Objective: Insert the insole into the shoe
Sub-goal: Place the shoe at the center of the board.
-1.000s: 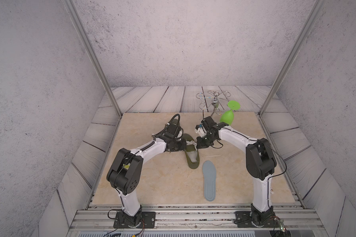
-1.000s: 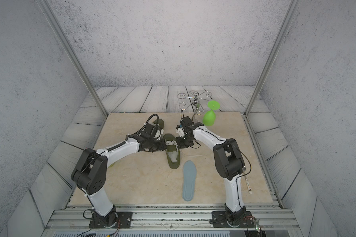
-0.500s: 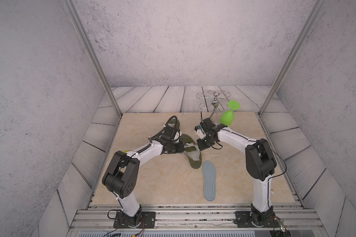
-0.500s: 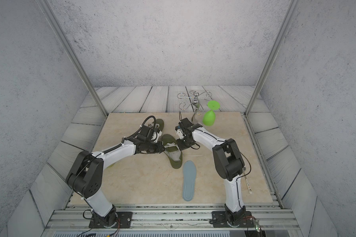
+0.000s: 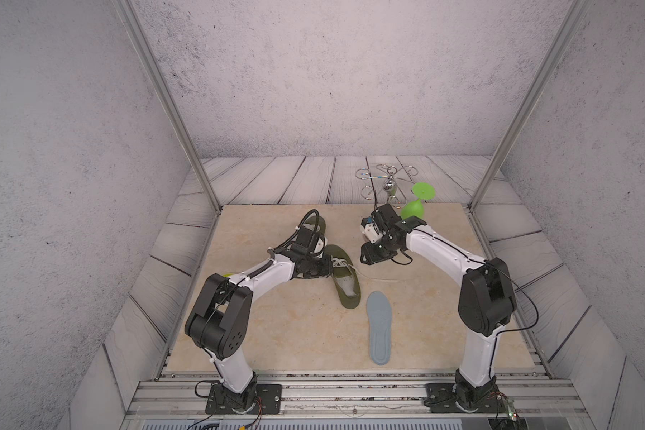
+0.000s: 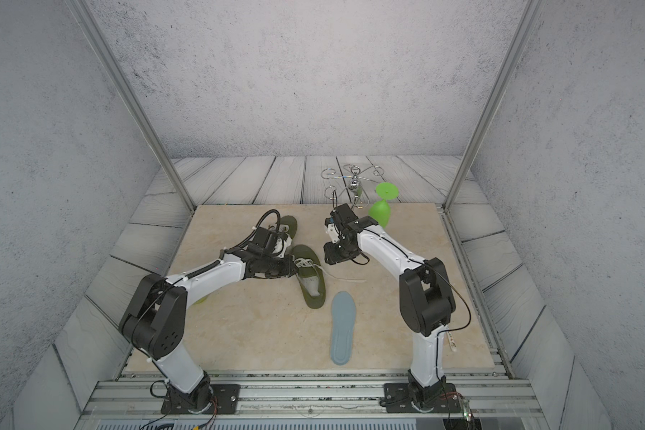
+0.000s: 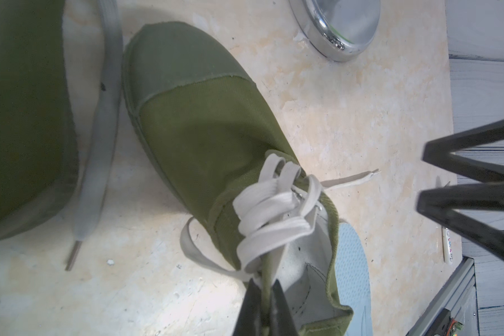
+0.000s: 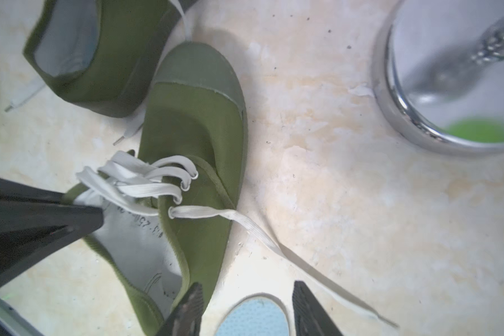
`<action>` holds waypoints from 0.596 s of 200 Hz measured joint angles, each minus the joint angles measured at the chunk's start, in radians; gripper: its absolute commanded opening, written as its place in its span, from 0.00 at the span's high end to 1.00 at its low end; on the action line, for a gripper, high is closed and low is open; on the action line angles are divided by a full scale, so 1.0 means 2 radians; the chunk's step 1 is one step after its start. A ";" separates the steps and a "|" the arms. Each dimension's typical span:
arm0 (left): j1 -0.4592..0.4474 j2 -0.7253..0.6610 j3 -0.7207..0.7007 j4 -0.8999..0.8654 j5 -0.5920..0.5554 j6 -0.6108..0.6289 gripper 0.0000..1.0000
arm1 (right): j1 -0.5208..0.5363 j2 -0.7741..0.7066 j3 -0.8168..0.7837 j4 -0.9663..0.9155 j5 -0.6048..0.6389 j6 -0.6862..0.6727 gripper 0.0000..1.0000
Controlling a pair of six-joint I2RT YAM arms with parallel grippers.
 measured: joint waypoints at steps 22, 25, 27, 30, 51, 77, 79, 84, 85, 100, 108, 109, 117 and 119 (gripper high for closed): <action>0.000 -0.003 0.000 -0.001 0.001 -0.003 0.69 | 0.000 -0.053 -0.035 -0.009 0.021 0.027 0.14; 0.000 -0.004 0.000 -0.001 0.002 -0.001 0.69 | 0.000 -0.062 -0.042 -0.010 0.025 0.037 0.13; 0.000 -0.005 0.000 -0.001 0.001 -0.004 0.68 | 0.000 -0.068 -0.048 -0.010 0.028 0.035 0.12; 0.000 -0.007 0.000 -0.001 0.002 -0.003 0.67 | 0.000 -0.076 -0.056 -0.012 0.032 0.040 0.12; 0.000 -0.025 0.000 -0.005 0.001 -0.002 0.65 | 0.000 -0.134 -0.119 -0.031 0.063 0.068 0.08; 0.000 -0.051 0.001 -0.013 -0.002 0.002 0.64 | 0.004 -0.188 -0.192 -0.050 0.087 0.108 0.11; 0.000 -0.052 0.001 -0.013 -0.002 0.002 0.64 | 0.005 -0.192 -0.198 -0.050 0.088 0.111 0.12; 0.000 -0.056 0.001 -0.015 -0.003 0.002 0.64 | 0.007 -0.203 -0.214 -0.050 0.090 0.120 0.14; 0.000 -0.057 0.001 -0.016 -0.003 0.002 0.64 | 0.007 -0.205 -0.216 -0.050 0.090 0.121 0.15; 0.000 -0.069 0.000 -0.023 -0.007 0.004 0.64 | 0.014 -0.236 -0.267 -0.046 0.089 0.144 0.26; 0.000 -0.079 -0.002 -0.027 -0.010 0.005 0.64 | 0.018 -0.251 -0.292 -0.045 0.087 0.157 0.34; 0.000 -0.080 -0.002 -0.028 -0.011 0.005 0.64 | 0.018 -0.254 -0.295 -0.045 0.086 0.160 0.35; 0.000 -0.091 -0.005 -0.032 -0.012 0.007 0.64 | 0.021 -0.266 -0.317 -0.042 0.081 0.170 0.41; 0.000 -0.094 -0.006 -0.033 -0.013 0.007 0.64 | 0.022 -0.270 -0.321 -0.041 0.080 0.172 0.42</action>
